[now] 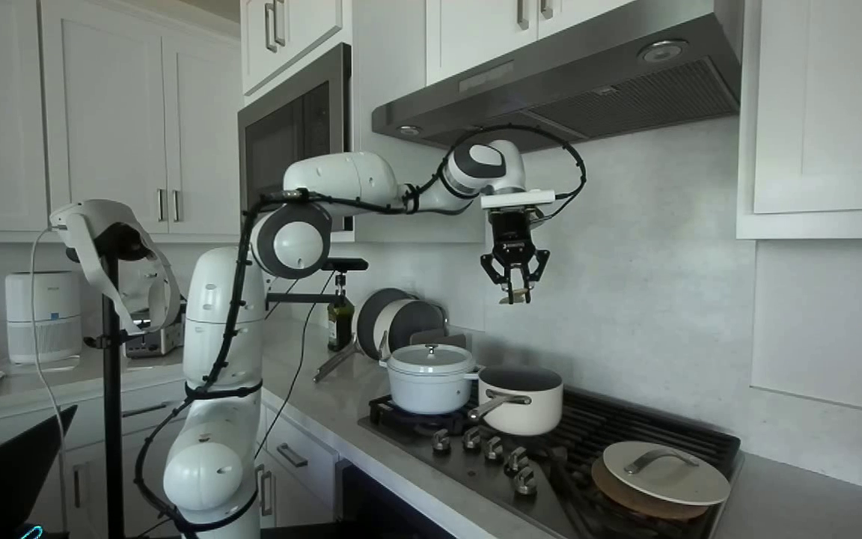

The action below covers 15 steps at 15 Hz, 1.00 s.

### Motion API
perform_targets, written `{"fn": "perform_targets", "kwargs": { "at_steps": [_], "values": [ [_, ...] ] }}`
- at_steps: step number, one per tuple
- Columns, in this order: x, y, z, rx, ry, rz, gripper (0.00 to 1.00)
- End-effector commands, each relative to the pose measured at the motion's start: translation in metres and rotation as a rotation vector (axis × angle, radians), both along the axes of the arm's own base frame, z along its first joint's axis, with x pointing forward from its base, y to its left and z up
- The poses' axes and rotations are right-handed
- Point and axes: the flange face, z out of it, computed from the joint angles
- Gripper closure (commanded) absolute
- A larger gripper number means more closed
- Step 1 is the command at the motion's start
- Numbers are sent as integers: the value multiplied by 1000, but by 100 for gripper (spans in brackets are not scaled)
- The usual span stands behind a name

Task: Use the wooden spoon to mix inside the pot

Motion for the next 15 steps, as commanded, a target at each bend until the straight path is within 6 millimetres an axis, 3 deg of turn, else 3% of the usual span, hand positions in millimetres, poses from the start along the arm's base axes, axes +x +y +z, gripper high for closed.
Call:
{"fn": "perform_targets", "kwargs": {
  "at_steps": [1,8,15],
  "values": [
    [14,-19,-1,35,5,-100,93],
    [37,-78,-11,20,-17,-264,93],
    [45,-150,-17,12,-23,-451,93]
  ]
}}
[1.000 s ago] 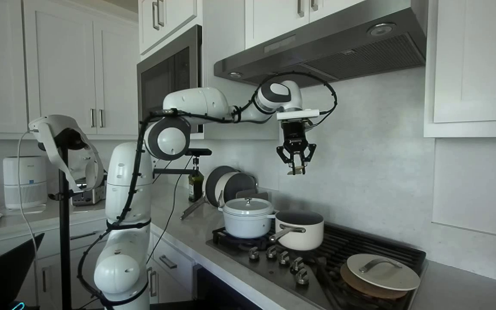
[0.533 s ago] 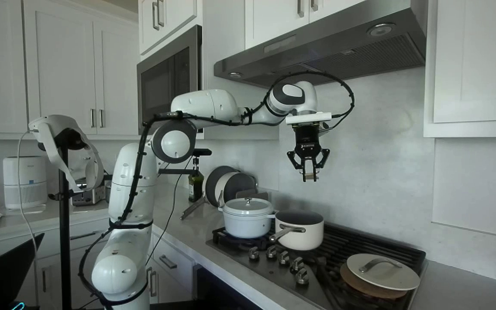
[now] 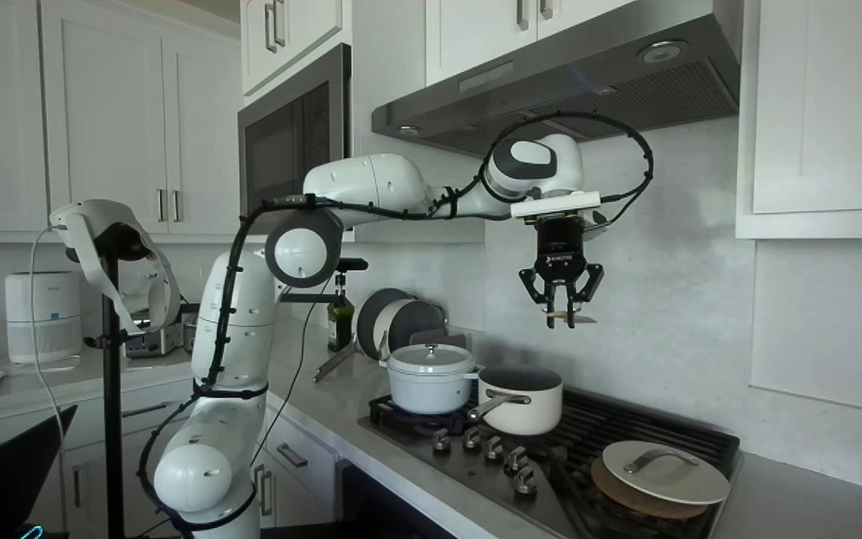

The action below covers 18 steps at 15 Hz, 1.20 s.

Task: Use the wooden spoon to mix inside the pot

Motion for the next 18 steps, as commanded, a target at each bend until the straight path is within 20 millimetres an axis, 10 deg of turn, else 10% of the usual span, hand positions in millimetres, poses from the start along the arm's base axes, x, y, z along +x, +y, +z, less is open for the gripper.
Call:
{"fn": "perform_targets", "kwargs": {
  "at_steps": [1,18],
  "values": [
    [1,-30,2,21,-1,-113,93],
    [-22,-167,3,24,-54,-448,93]
  ]
}}
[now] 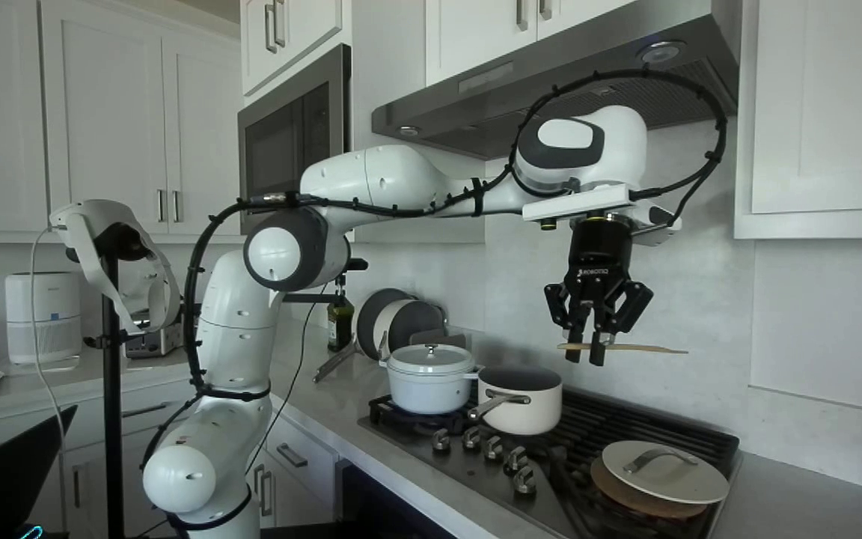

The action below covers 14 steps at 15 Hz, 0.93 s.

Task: Use the wooden spoon to mix inside the pot

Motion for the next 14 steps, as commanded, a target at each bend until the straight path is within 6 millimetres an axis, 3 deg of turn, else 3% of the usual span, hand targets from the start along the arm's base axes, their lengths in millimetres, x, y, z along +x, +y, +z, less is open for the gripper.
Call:
{"fn": "perform_targets", "kwargs": {
  "at_steps": [1,2,3,11,12,14],
  "values": [
    [-5,-5,18,-10,-39,-43,93],
    [-3,-7,3,-3,-7,-15,93],
    [-3,-9,5,-4,-10,-15,72],
    [-1,-9,0,-3,-1,-15,72],
    [-1,-9,0,-3,-1,-15,93],
    [4,-15,-6,4,-6,-27,93]
  ]
}}
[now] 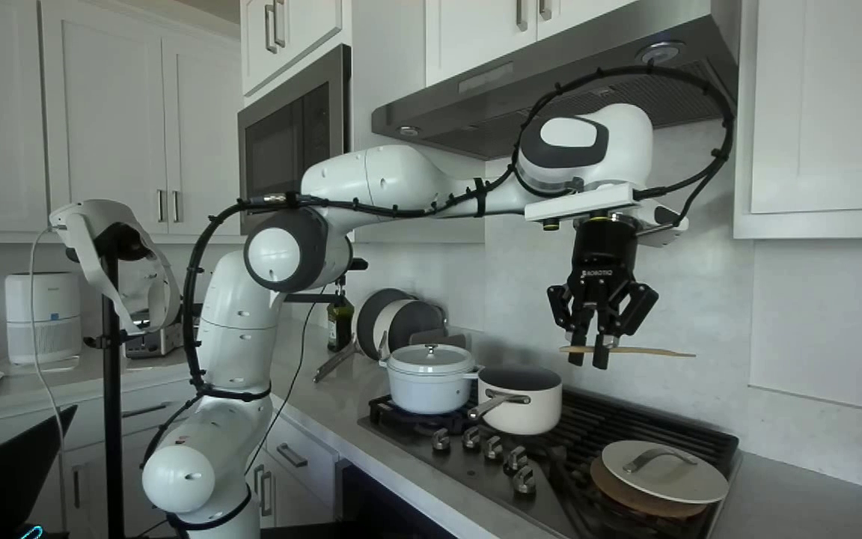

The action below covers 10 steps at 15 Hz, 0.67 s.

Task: Use the wooden spoon to mix inside the pot

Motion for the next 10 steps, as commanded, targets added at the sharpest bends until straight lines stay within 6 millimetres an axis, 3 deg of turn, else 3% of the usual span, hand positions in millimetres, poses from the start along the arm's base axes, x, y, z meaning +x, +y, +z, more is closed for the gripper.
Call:
{"fn": "perform_targets", "kwargs": {
  "at_steps": [1,10],
  "values": [
    [6,-12,-9,16,-3,-20,93],
    [16,-78,-44,179,-61,-67,93]
  ]
}}
